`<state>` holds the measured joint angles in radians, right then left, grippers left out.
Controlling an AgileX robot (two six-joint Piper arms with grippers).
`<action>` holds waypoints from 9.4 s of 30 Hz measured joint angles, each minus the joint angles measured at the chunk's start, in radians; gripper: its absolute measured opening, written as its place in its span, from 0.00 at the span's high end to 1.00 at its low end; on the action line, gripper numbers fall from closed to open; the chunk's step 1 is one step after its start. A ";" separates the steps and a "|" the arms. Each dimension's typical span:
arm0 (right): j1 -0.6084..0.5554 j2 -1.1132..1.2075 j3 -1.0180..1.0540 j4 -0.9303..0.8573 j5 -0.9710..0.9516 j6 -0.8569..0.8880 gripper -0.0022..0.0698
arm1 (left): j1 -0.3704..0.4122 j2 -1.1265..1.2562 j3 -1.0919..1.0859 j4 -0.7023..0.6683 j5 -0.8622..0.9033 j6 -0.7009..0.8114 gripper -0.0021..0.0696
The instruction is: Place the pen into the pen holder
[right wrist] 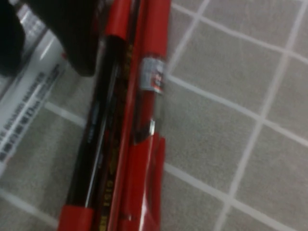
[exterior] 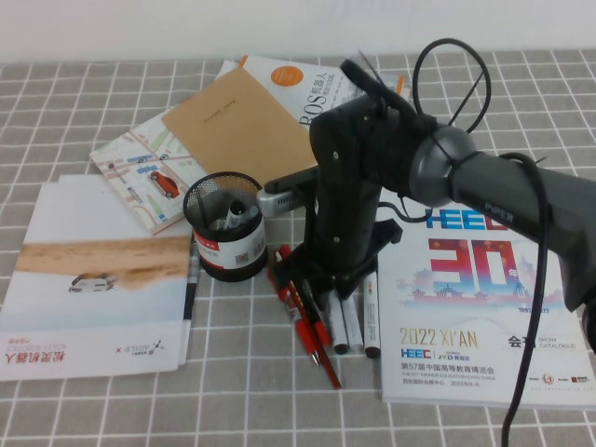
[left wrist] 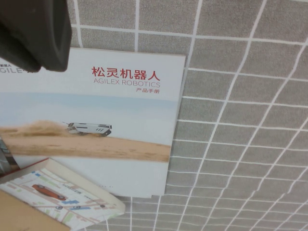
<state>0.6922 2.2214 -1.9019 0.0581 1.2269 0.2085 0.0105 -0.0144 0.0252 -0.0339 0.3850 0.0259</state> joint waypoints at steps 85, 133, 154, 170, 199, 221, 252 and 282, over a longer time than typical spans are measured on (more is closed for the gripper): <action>0.042 -0.284 0.581 -0.343 -1.796 0.156 0.81 | 0.000 0.000 0.000 0.000 0.000 0.000 0.97; -0.382 -1.877 1.661 -0.519 -1.134 0.158 0.99 | 0.000 0.000 0.000 0.000 0.000 0.000 0.98; -0.588 -2.102 1.928 0.032 -1.237 -0.287 0.99 | 0.000 0.000 0.000 0.000 0.000 0.000 0.97; -0.693 -2.229 1.929 0.145 -0.863 -0.348 0.99 | 0.000 0.000 0.000 0.000 0.000 0.000 0.98; -0.693 -2.229 1.929 0.148 -0.857 -0.338 0.99 | 0.000 0.000 0.000 0.000 0.000 0.000 0.97; -0.693 -2.229 1.929 0.160 -0.857 -0.338 0.99 | 0.000 0.000 0.000 0.000 0.000 0.000 0.97; -0.693 -2.229 1.929 0.182 -0.857 -0.338 0.99 | 0.000 0.000 0.000 0.000 0.000 0.000 0.97; -0.693 -2.229 1.929 0.184 -0.857 -0.338 0.99 | 0.000 0.000 0.000 0.000 0.000 0.000 0.97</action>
<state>-0.0009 -0.0073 0.0271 0.2424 0.3699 -0.1291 0.0105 -0.0144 0.0252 -0.0339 0.3850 0.0259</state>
